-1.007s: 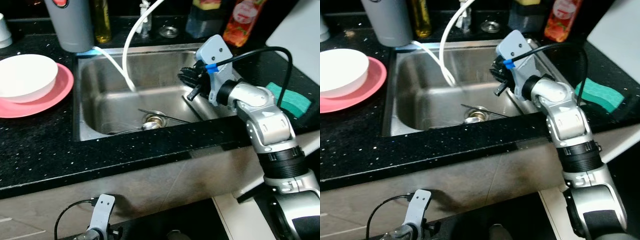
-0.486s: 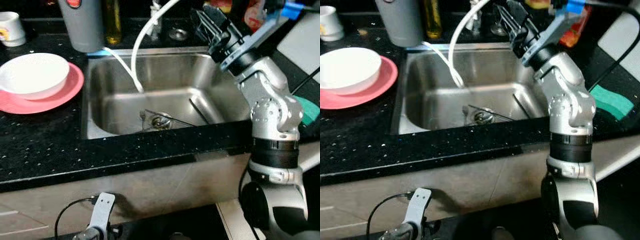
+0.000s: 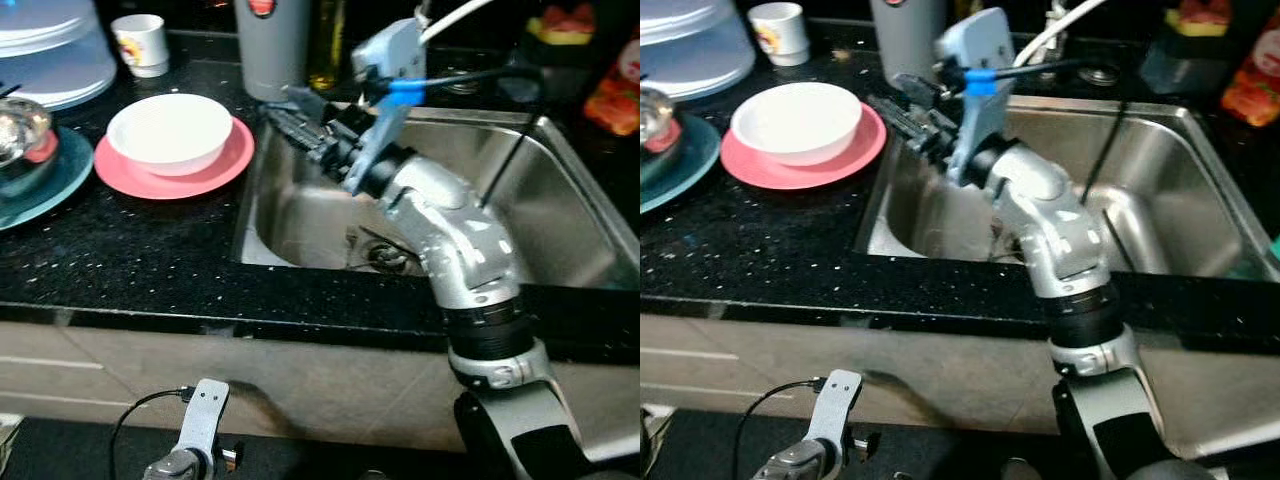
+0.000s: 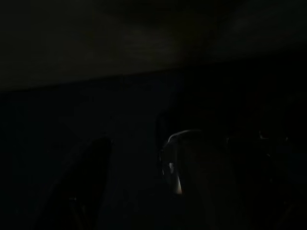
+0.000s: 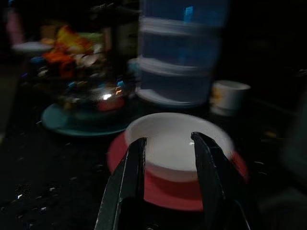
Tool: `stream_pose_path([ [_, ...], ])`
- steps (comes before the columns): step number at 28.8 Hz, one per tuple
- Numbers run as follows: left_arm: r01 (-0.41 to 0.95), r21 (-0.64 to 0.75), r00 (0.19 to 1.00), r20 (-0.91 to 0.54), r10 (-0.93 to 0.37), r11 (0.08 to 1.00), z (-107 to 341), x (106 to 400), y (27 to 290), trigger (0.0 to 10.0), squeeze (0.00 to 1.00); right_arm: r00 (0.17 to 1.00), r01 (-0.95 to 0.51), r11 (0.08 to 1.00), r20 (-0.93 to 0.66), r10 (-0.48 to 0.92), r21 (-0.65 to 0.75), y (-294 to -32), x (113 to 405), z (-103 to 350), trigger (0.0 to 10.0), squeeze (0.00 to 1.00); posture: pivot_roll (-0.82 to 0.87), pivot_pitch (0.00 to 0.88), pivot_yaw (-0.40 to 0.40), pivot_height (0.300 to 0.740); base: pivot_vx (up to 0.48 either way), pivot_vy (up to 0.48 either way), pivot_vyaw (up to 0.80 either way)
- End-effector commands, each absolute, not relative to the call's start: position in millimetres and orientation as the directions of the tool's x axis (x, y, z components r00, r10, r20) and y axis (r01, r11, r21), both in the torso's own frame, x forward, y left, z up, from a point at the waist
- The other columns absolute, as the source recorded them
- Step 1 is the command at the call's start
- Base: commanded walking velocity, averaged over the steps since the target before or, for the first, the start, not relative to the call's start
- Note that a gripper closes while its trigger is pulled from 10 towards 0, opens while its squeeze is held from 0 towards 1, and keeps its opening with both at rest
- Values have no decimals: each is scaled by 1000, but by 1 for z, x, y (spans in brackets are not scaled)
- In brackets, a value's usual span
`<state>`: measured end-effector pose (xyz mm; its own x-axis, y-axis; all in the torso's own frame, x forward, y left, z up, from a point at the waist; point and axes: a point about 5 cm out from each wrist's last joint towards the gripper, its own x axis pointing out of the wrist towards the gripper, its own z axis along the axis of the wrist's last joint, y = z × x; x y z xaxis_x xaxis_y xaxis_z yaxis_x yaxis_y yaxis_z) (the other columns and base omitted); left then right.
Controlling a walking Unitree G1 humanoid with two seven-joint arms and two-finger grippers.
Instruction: Kitchen organization
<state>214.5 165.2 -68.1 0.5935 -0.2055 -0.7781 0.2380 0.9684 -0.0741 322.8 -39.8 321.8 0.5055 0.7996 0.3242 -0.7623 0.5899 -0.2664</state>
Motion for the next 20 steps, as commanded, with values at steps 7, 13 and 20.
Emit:
stream_pose_path([
  [7, 242, -76, 565, -799, -204, 967, -73, 206, 166, 10000, 0, 475, -760, 523, 218, 852, -386, -13, 318, 305, 10000, 0, 11, 150, -30, 740, 0, 0, 789],
  [13, 235, -77, 568, -798, -201, 969, -73, 206, 167, 10000, 0, 469, -756, 512, 209, 858, -408, -5, 318, 306, 10000, 0, 17, 149, -31, 740, 0, 0, 788],
  [20, 232, -78, 569, -798, -200, 970, -73, 206, 167, 10000, 0, 486, -738, 525, 206, 849, -424, -5, 320, 305, 10000, 0, 16, 148, -30, 740, 0, 0, 788],
])
